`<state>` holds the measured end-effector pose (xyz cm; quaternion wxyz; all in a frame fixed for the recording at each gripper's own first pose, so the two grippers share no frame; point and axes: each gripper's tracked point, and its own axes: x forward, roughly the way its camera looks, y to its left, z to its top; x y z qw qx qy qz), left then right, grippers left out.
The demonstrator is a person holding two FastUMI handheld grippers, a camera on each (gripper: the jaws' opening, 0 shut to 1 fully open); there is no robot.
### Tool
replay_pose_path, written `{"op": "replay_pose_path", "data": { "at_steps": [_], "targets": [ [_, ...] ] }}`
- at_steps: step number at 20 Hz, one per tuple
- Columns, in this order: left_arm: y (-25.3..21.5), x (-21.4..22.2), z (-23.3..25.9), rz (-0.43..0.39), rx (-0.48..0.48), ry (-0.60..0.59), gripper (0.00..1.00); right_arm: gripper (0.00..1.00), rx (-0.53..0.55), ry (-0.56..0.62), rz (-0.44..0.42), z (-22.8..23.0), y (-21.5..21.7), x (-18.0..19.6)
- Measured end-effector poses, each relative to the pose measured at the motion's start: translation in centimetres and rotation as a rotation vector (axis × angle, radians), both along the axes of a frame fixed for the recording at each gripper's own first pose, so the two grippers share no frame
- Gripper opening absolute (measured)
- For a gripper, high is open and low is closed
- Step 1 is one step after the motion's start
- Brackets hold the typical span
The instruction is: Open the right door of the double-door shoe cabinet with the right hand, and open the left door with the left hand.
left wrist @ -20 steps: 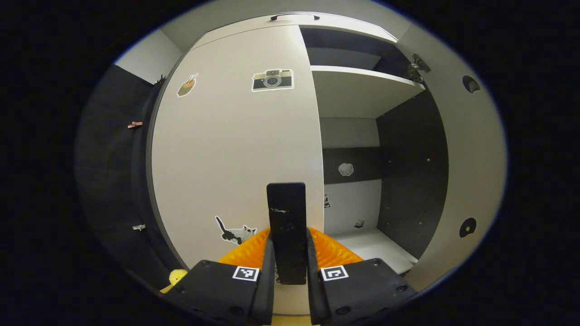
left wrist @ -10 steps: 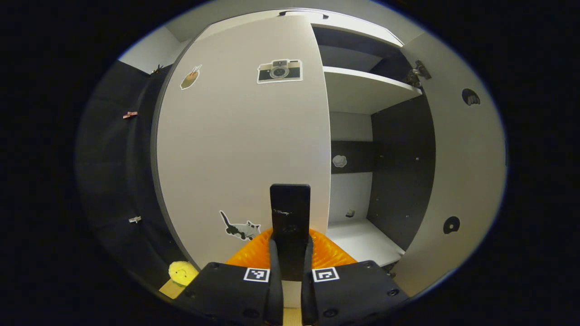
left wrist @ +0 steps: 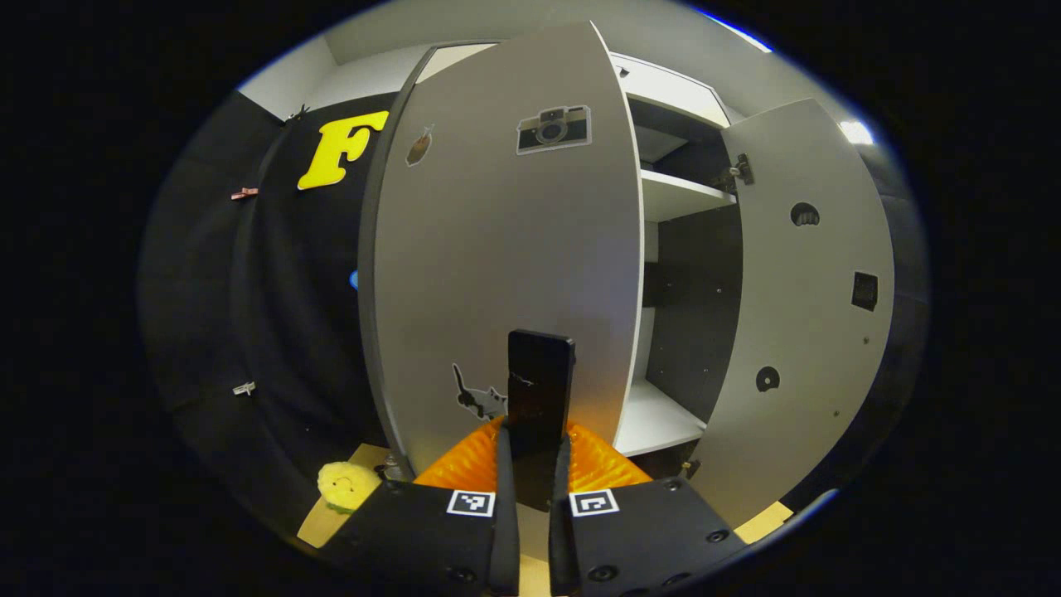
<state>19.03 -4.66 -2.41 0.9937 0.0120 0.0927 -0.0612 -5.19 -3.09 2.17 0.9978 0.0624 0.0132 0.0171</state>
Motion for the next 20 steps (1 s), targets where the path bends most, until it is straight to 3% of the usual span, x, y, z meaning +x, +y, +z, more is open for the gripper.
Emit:
{"op": "replay_pose_path", "data": {
  "at_steps": [20],
  "targets": [
    [2.2, -1.4, 0.4, 0.005, -0.017, -0.016, 0.17, 0.98, -0.019, 0.042, 0.096, -1.2, 6.8, -2.6]
  ]
}}
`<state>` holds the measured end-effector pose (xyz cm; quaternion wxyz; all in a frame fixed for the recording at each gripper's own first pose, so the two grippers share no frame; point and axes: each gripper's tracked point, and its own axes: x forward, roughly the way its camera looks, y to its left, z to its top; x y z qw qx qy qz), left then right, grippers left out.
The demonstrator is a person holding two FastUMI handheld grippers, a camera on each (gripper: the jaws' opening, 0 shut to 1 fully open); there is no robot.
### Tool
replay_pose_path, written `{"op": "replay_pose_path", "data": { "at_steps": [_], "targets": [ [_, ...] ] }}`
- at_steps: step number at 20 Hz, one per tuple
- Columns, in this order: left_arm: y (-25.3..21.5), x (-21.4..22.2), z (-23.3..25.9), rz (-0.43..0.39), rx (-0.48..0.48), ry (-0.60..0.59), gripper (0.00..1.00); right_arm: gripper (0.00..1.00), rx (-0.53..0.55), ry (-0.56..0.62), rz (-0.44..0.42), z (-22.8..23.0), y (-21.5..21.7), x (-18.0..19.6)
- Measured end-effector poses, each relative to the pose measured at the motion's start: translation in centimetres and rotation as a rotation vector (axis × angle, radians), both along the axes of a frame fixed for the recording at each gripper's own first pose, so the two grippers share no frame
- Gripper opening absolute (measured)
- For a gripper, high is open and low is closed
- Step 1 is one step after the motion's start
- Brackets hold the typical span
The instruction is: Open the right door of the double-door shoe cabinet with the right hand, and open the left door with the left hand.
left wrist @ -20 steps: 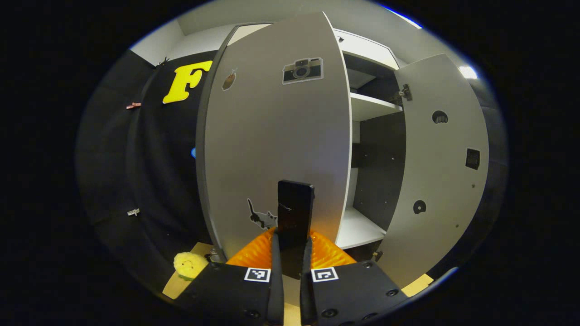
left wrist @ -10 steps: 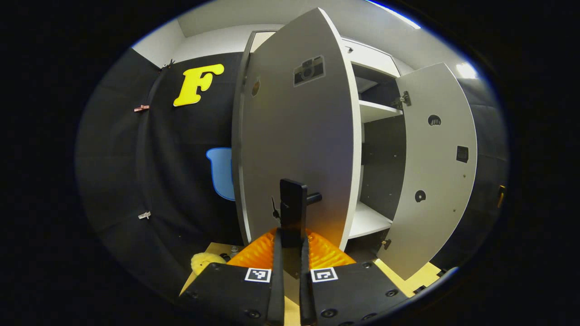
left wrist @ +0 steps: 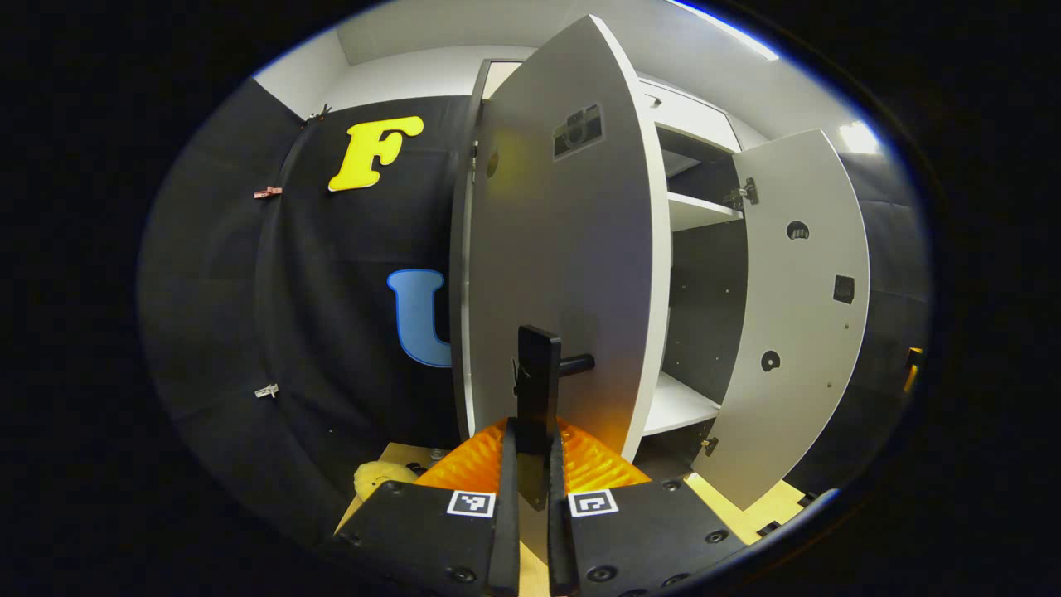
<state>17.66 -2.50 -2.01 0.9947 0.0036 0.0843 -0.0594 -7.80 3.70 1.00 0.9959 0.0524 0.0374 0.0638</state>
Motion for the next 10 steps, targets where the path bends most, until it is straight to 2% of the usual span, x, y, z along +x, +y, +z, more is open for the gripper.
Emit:
{"op": "replay_pose_path", "data": {
  "at_steps": [7, 10],
  "targets": [
    [0.7, -0.6, -0.2, -0.017, 0.007, 0.011, 0.17, 1.00, -0.011, -0.005, 0.032, 0.0, 3.1, -0.2],
    [1.3, 0.0, 0.3, 0.009, -0.003, -0.022, 0.17, 0.98, -0.030, -0.009, 0.045, 0.3, 4.4, -0.4]
  ]
}}
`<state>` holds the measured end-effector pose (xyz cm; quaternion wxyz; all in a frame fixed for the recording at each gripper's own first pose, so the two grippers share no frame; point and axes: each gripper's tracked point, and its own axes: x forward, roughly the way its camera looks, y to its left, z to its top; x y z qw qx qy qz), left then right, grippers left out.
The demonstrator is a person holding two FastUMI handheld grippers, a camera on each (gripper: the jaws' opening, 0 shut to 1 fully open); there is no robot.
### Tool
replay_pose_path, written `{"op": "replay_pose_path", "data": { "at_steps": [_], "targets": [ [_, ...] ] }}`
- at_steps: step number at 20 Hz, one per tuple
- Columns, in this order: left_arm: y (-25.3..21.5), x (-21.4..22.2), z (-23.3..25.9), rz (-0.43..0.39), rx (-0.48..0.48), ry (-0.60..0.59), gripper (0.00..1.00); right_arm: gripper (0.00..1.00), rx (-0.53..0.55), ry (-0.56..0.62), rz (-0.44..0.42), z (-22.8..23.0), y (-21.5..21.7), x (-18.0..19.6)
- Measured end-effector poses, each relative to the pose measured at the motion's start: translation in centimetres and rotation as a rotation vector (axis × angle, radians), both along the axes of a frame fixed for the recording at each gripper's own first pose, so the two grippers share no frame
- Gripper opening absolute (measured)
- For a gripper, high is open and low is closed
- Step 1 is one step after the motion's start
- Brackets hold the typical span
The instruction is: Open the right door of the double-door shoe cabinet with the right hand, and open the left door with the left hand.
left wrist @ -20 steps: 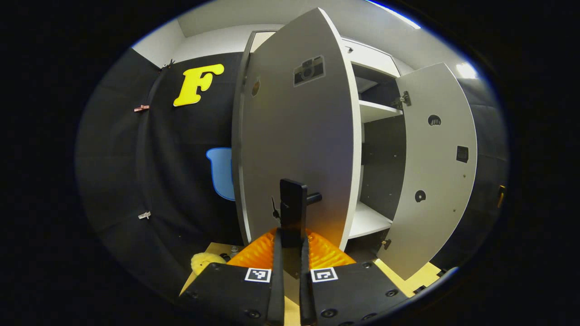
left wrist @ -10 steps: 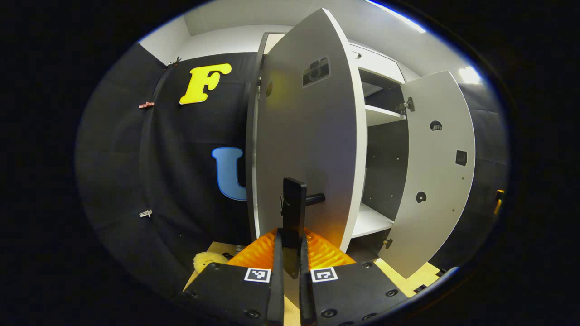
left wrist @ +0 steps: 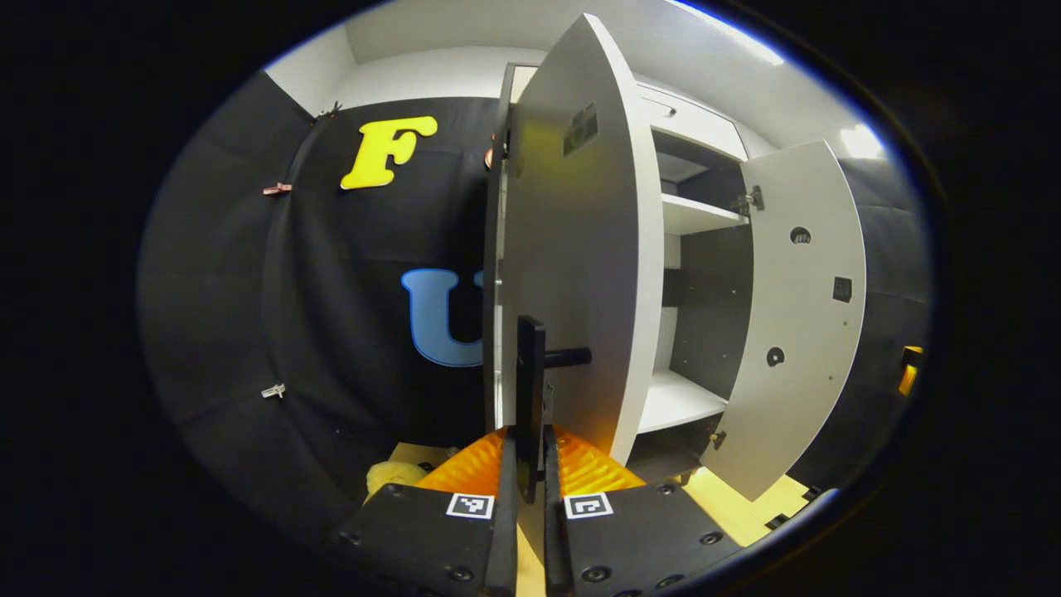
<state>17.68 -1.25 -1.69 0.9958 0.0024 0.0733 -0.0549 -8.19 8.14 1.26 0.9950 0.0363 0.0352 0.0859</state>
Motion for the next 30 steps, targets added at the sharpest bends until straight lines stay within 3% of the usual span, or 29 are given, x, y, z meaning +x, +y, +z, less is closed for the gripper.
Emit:
{"op": "replay_pose_path", "data": {
  "at_steps": [3, 4, 8, 9, 10, 15, 21, 24, 27, 28, 30],
  "targets": [
    [1.5, 0.5, 0.2, 0.060, 0.000, -0.014, 0.17, 0.98, -0.013, -0.012, 0.007, 0.2, 1.0, 0.0],
    [2.0, 0.5, 0.4, 0.080, -0.001, -0.024, 0.11, 0.96, -0.017, -0.015, 0.010, 0.2, 1.3, -0.1],
    [-1.3, 0.4, 0.8, -0.019, -0.135, -0.027, 0.09, 0.96, -0.021, -0.009, 0.019, -0.1, 2.4, 0.0],
    [-1.4, 0.2, 0.8, -0.015, -0.126, -0.029, 0.05, 0.96, -0.018, -0.009, 0.020, -0.1, 2.4, 0.0],
    [-1.1, -0.1, 0.8, -0.007, -0.105, -0.034, 0.10, 0.96, -0.016, -0.009, 0.021, -0.1, 2.3, -0.1],
    [-0.1, 0.1, 1.0, 0.043, 0.011, -0.047, 0.10, 0.96, 0.007, 0.007, 0.011, -0.3, 2.1, -0.1],
    [0.2, 0.4, 1.7, 0.104, 0.024, -0.090, 0.14, 0.96, 0.063, 0.029, -0.004, -0.2, 0.5, 1.3],
    [-1.0, -1.7, 2.4, 0.115, 0.048, -0.088, 0.32, 0.96, 0.059, 0.025, -0.013, -0.2, 0.0, 2.3],
    [-3.4, -3.8, 3.0, 0.096, 0.055, -0.092, 0.58, 0.96, 0.070, 0.007, -0.027, 0.4, -0.4, 3.0],
    [-4.3, -4.2, 3.2, 0.089, 0.051, -0.099, 0.75, 0.96, 0.071, 0.004, -0.031, 0.5, -0.6, 3.2],
    [-5.8, -5.3, 3.9, 0.081, 0.036, -0.125, 0.93, 0.97, 0.067, 0.000, -0.040, 0.6, -1.0, 3.4]
  ]
}}
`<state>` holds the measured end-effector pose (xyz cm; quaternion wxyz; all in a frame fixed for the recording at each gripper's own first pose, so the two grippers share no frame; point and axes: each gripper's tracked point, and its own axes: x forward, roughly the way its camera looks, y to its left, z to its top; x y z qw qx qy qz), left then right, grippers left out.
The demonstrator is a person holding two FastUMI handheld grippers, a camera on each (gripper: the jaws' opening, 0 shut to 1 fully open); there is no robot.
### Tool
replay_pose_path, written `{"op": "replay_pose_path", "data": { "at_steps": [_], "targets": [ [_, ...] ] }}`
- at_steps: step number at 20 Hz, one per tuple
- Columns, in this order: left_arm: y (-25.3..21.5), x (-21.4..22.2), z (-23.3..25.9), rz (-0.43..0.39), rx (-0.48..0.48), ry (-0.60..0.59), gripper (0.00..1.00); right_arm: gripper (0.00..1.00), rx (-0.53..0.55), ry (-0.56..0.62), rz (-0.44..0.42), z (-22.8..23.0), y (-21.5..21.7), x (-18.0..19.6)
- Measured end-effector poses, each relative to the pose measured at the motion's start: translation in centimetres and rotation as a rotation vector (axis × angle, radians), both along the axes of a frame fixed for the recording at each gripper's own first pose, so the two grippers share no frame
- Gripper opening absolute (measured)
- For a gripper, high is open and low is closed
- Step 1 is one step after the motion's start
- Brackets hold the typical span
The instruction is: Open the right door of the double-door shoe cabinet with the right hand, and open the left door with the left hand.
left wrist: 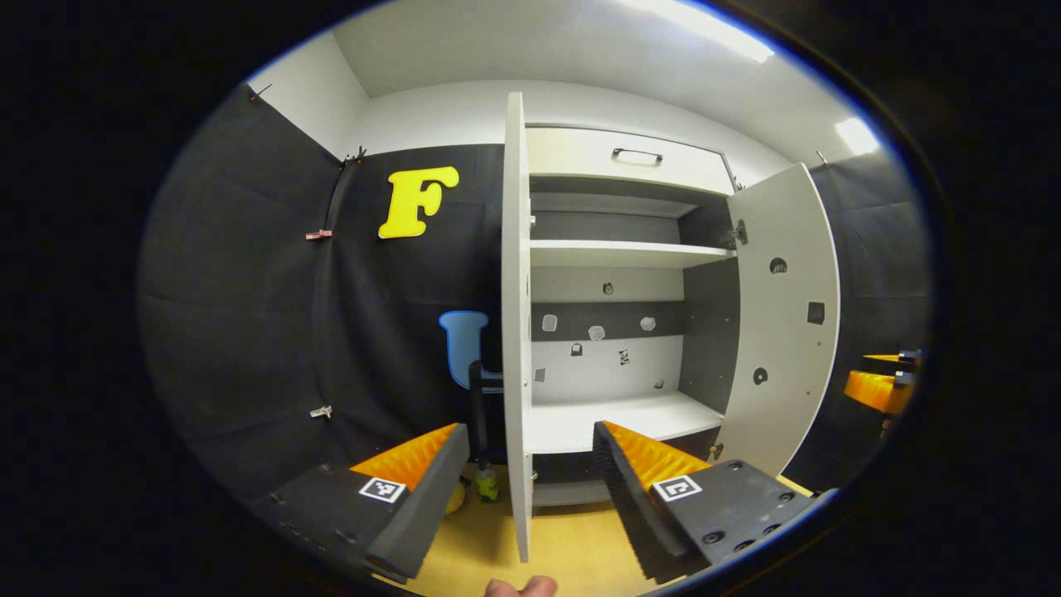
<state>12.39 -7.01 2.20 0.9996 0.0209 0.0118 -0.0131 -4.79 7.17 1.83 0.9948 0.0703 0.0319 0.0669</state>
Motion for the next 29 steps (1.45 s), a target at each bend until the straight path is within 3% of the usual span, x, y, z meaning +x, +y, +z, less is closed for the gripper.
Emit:
{"op": "replay_pose_path", "data": {
  "at_steps": [2, 11, 15, 29],
  "targets": [
    [-1.4, -0.7, 0.4, -0.009, -0.008, -0.022, 0.97, 0.97, 0.004, -0.002, -0.005, 0.2, -0.2, 0.1],
    [-4.9, -3.3, 0.3, -0.001, -0.009, -0.022, 0.97, 0.98, 0.029, -0.008, -0.014, 0.6, -0.8, -0.1],
    [-6.6, -3.8, -0.2, -0.022, -0.052, -0.012, 0.97, 0.98, 0.023, -0.004, -0.023, 0.4, -1.2, -0.6],
    [-9.3, -3.9, -1.3, -0.039, -0.025, 0.006, 0.96, 0.98, 0.022, -0.054, -0.076, 1.3, -2.6, -0.2]
  ]
}}
